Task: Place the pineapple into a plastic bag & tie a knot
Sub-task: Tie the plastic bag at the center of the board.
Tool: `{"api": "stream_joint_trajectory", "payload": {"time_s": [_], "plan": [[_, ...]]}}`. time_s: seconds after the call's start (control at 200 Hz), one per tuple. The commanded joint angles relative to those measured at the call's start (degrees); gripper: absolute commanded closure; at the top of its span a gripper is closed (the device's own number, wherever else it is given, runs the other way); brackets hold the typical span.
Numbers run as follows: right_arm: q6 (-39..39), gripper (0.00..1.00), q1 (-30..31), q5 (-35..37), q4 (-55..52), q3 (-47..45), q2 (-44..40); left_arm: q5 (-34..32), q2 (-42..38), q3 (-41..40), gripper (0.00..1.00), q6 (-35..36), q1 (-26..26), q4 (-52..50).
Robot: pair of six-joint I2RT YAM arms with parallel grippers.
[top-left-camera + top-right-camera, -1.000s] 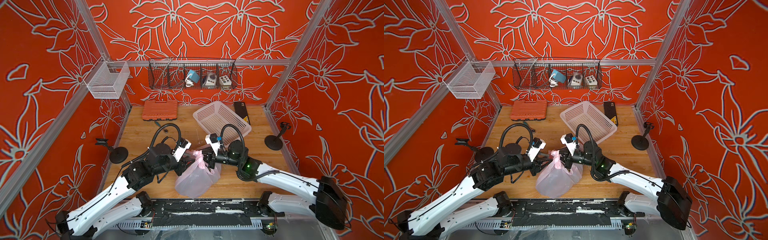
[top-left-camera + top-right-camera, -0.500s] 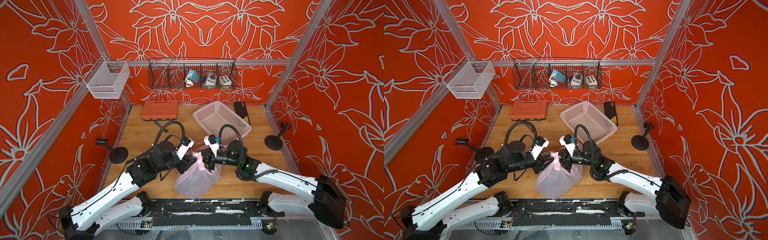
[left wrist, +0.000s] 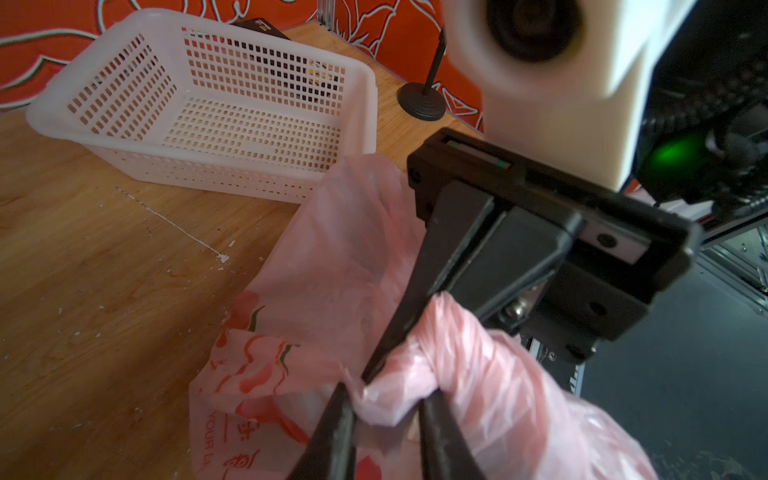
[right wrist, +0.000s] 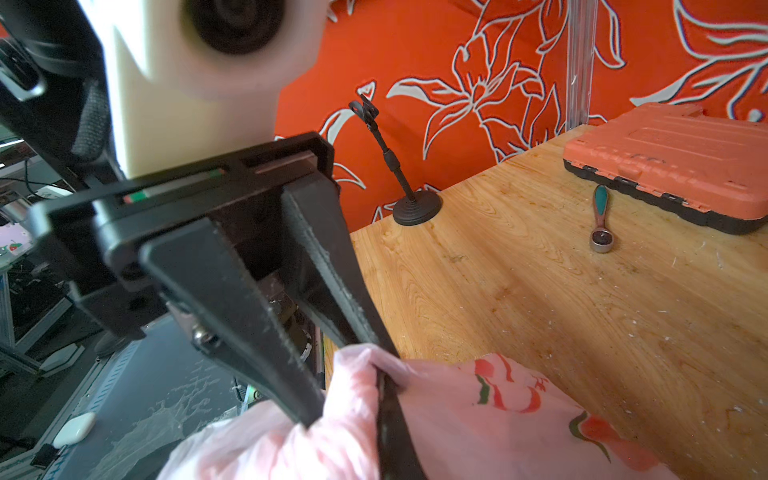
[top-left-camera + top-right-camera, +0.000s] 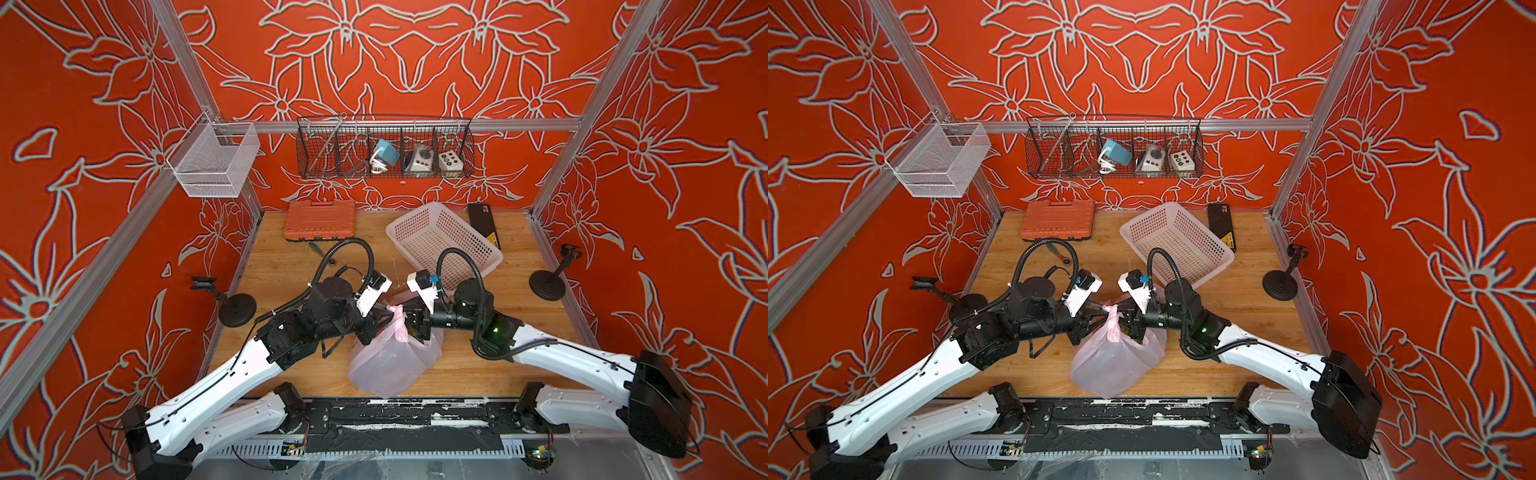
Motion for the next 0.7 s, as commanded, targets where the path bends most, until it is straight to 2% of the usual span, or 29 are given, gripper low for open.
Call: {"api": "stream_joint_trajectory", "payload": {"time_s": [0.0,0.115,0.325,0.425,0.495,0.59,0.656,0.696], "plan": [[-1.4,1.00,0.9,-4.2,-0.7,2.0,-0.3,1.6,-0.2,1.6,0.88,1.3,-0.1,1.9],[-2.6,1.00,0.9,-5.0,-2.3,2.1,-0.9,1.4,-0.4,1.8,1.00,2.3,-0.1,0.7],[-3.7,1.00,0.9,-5.2,-5.4,2.9,-1.7,0.8,-0.1,1.7,1.00,2.5,-0.2,0.6],[-5.0,0.90,0.9,-3.5,-8.7,3.3,-3.2,0.1,-0.2,1.8,1.00,2.3,-0.1,0.5],[-5.9,0.68,0.9,0.2,-12.4,3.2,-5.3,-0.2,-0.6,1.9,1.00,2.4,-0.1,0.6],[-7.8,0.46,0.9,4.8,-15.7,1.9,-9.4,-1.0,-1.2,2.0,1.00,2.6,-0.1,0.7],[-8.7,0.44,0.9,6.6,-15.3,0.4,-12.0,-1.1,-1.3,2.1,1.00,2.7,-0.1,0.7],[-9.1,0.50,0.9,6.8,-14.6,-0.1,-13.0,-0.5,-1.2,2.0,1.00,2.5,-0.1,0.7]]}}
